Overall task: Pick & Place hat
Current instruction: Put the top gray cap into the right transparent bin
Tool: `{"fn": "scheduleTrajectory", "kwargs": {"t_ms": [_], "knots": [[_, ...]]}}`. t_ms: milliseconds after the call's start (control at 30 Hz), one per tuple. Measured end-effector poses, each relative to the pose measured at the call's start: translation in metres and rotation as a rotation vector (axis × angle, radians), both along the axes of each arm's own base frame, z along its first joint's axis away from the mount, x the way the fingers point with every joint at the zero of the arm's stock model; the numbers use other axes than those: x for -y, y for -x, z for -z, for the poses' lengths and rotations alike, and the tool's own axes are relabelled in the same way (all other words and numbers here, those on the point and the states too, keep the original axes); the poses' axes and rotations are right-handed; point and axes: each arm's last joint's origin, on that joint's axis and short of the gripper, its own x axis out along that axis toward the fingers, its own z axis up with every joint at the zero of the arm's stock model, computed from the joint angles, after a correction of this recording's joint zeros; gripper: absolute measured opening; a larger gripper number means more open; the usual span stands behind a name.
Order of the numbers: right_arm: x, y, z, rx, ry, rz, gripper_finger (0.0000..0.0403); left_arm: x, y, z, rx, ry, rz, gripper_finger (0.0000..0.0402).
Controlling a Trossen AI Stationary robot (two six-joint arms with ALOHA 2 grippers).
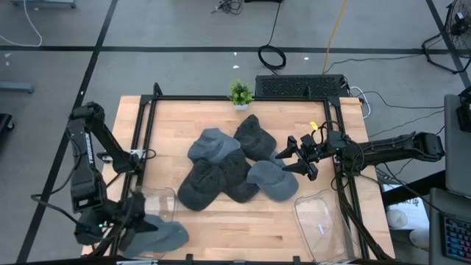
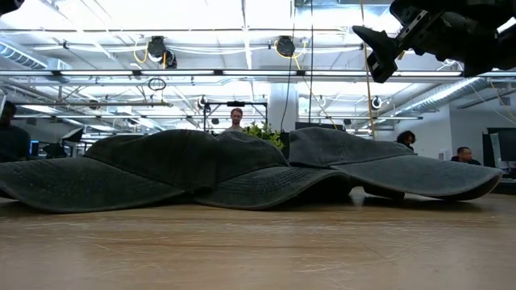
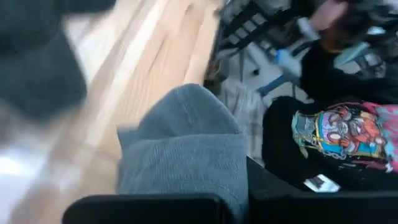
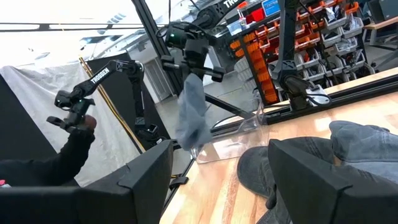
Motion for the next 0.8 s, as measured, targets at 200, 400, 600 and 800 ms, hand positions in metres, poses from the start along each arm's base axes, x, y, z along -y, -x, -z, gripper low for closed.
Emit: {"fn": "scheduleTrajectory", "kwargs": {"t_ms": [200,400,600,800], "knots": [[0.000,0.000,-0.001,0.013,-0.002,-0.002,0.0251,0.012,0.014,0.007,0.169,-0.087,-0.057,0.0002],[0.000,0.002,-0.009,0.084,-0.012,-0.002,0.0251,0.025,0.031,0.019,0.340,-0.123,-0.184,0.0001],[0.001,0.006,-0.023,0.243,0.007,0.005,0.0251,0.026,0.028,0.035,0.401,0.011,-0.351,0.0001],[0.007,0.009,-0.028,0.303,0.019,0.035,0.0251,0.013,0.015,0.062,0.312,0.136,-0.459,0.0001]]}}
